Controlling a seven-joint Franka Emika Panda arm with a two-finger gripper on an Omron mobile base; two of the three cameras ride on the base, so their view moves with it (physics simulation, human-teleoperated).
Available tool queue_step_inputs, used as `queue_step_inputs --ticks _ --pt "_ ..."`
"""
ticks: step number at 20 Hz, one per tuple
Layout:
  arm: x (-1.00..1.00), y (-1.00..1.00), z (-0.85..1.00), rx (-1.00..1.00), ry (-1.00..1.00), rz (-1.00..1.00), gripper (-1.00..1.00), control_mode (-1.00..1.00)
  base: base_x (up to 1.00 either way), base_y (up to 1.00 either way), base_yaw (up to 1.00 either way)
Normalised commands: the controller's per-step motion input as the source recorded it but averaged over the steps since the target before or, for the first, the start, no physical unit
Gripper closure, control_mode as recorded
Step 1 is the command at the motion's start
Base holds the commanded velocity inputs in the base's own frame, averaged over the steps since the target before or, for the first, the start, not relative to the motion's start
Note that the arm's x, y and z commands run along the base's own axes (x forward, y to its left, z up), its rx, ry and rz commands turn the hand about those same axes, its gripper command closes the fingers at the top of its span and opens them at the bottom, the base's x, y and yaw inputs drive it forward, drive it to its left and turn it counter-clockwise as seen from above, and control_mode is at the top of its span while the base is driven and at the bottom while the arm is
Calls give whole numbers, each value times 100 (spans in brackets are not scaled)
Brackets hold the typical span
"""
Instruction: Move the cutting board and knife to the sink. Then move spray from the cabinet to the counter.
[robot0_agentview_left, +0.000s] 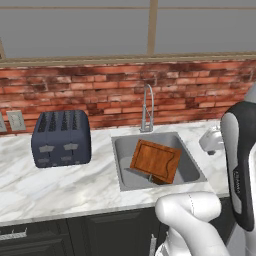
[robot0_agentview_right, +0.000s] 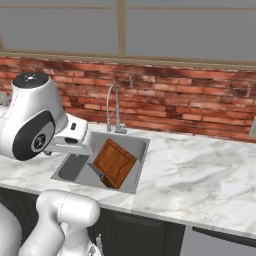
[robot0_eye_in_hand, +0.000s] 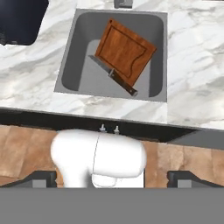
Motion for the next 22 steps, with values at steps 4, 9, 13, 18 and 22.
queue_step_inputs --ticks 4,9,13,18,22 --pt "-36 26 23 0 0 -12 -100 -100 0 0 0" --pt "-30 0 0 0 0 0 -100 -100 0 0 0" --pt "-30 0 0 0 0 0 -100 -100 0 0 0" --pt "-15 1 0 0 0 0 -100 -100 0 0 0" --pt "0 0 0 0 0 0 -100 100 -69 11 0"
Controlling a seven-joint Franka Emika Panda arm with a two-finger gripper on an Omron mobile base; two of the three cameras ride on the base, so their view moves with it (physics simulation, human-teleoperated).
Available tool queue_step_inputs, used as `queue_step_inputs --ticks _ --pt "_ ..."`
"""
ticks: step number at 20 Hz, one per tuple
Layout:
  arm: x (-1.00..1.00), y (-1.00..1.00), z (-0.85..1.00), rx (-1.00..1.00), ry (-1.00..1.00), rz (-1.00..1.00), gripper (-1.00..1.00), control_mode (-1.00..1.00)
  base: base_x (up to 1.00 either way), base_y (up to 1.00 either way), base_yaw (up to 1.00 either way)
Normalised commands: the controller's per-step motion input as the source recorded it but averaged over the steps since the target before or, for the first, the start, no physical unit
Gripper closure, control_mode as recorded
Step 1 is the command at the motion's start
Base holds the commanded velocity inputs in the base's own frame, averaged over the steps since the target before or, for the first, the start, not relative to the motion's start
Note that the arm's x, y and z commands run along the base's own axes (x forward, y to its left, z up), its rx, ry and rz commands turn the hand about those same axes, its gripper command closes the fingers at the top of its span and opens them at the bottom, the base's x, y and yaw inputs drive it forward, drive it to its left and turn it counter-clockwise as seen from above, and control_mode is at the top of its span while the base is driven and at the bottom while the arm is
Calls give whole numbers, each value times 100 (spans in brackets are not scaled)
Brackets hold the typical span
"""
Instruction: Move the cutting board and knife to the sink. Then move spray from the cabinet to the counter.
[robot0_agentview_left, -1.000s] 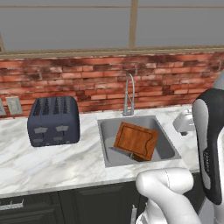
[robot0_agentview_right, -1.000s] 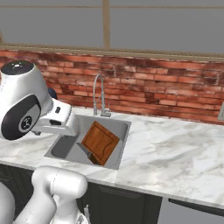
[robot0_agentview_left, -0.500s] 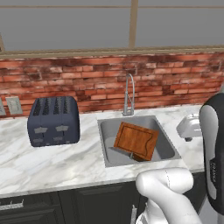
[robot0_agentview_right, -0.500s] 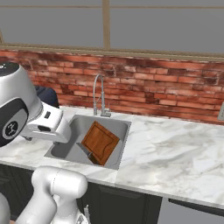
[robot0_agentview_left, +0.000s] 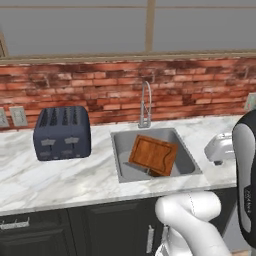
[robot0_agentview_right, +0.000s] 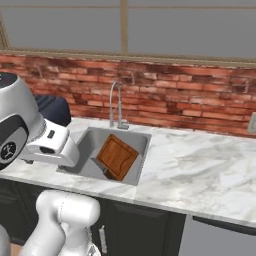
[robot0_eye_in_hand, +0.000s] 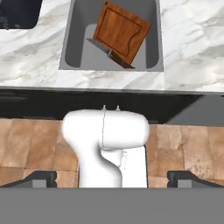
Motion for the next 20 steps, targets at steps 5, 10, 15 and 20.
queue_step_inputs --ticks 5,10,15,20 --pt "0 0 0 0 0 0 -100 100 -100 80 14" --pt "0 0 0 0 0 0 -100 100 -32 83 83" --pt "0 0 0 0 0 0 -100 100 -3 39 98" --pt "0 0 0 0 0 0 -100 100 11 31 91"
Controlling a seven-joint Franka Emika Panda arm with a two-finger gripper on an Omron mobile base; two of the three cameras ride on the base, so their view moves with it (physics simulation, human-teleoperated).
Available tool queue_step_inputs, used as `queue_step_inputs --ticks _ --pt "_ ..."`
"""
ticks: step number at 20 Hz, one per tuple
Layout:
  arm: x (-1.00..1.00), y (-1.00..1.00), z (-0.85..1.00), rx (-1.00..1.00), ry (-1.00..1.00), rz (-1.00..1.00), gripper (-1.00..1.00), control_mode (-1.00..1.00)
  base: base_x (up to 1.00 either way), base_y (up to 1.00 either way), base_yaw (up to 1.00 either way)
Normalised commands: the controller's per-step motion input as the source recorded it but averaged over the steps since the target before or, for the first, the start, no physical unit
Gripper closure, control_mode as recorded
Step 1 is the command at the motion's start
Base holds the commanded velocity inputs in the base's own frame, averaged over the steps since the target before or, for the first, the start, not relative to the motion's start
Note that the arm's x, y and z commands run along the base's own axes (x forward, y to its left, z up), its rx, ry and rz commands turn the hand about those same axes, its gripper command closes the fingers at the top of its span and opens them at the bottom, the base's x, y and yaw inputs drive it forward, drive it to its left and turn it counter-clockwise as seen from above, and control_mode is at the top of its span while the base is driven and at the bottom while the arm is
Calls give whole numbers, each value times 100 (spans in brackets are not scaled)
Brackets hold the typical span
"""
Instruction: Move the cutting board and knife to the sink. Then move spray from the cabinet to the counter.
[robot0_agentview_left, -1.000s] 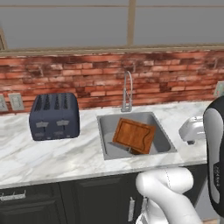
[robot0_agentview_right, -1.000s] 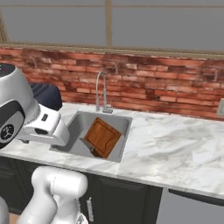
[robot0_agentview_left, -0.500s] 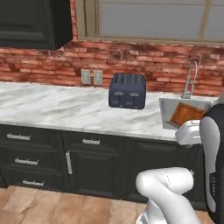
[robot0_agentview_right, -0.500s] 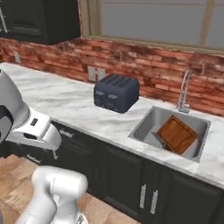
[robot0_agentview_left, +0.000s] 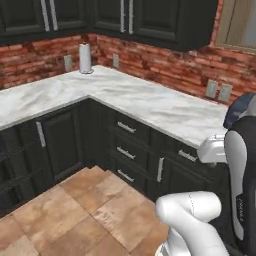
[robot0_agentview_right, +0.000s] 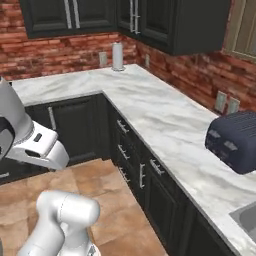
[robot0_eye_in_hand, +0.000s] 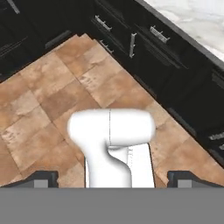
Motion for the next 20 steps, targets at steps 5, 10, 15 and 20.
queue_step_inputs --ticks 5,10,15,20 --pt "0 0 0 0 0 0 -100 100 83 3 76" --pt "0 0 0 0 0 0 -100 100 100 2 67" --pt "0 0 0 0 0 0 -100 100 100 37 45" --pt "0 0 0 0 0 0 -100 100 100 75 39"
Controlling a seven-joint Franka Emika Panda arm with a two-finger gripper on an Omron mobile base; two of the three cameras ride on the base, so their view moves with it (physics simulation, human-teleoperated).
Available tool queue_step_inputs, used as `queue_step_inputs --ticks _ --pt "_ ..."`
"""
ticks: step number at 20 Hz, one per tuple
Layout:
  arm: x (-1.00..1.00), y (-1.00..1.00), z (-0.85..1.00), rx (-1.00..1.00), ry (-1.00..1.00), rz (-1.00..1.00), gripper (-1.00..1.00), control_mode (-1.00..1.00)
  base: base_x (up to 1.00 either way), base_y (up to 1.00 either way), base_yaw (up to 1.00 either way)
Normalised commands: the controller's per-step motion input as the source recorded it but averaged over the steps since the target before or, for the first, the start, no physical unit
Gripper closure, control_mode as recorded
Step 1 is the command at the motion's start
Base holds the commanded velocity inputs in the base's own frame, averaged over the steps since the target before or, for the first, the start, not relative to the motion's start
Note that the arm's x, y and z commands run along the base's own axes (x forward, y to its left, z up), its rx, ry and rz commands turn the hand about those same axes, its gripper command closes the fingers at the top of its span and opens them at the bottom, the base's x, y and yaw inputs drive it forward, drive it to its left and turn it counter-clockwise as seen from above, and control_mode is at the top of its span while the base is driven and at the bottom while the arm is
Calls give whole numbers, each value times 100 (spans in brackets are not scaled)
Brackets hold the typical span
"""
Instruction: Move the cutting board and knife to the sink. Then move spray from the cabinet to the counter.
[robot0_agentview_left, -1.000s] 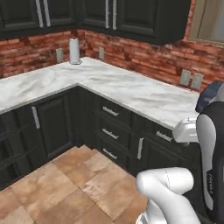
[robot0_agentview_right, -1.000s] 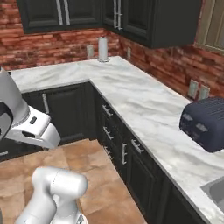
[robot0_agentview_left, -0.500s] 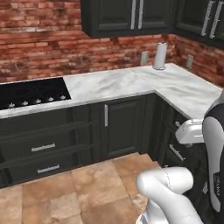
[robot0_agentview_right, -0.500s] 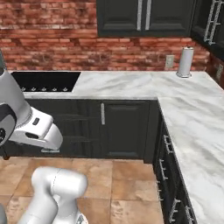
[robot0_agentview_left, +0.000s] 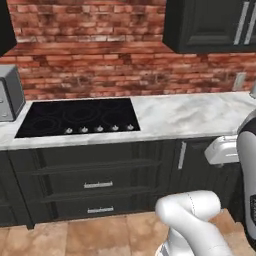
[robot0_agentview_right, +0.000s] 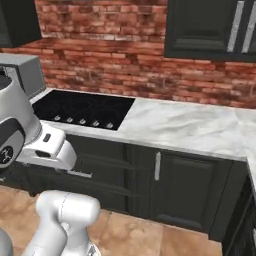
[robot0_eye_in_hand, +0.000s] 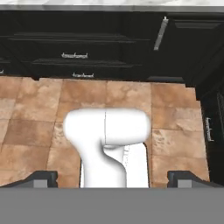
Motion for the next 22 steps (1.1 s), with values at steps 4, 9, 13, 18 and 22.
queue_step_inputs --ticks 4,9,13,18,22 --pt "0 0 0 0 0 0 -100 100 100 88 46" --pt "0 0 0 0 0 0 -100 100 36 100 29" --pt "0 0 0 0 0 0 -100 100 29 100 10" --pt "0 0 0 0 0 0 -100 100 51 70 -6" --pt "0 0 0 0 0 0 -100 100 61 41 -12"
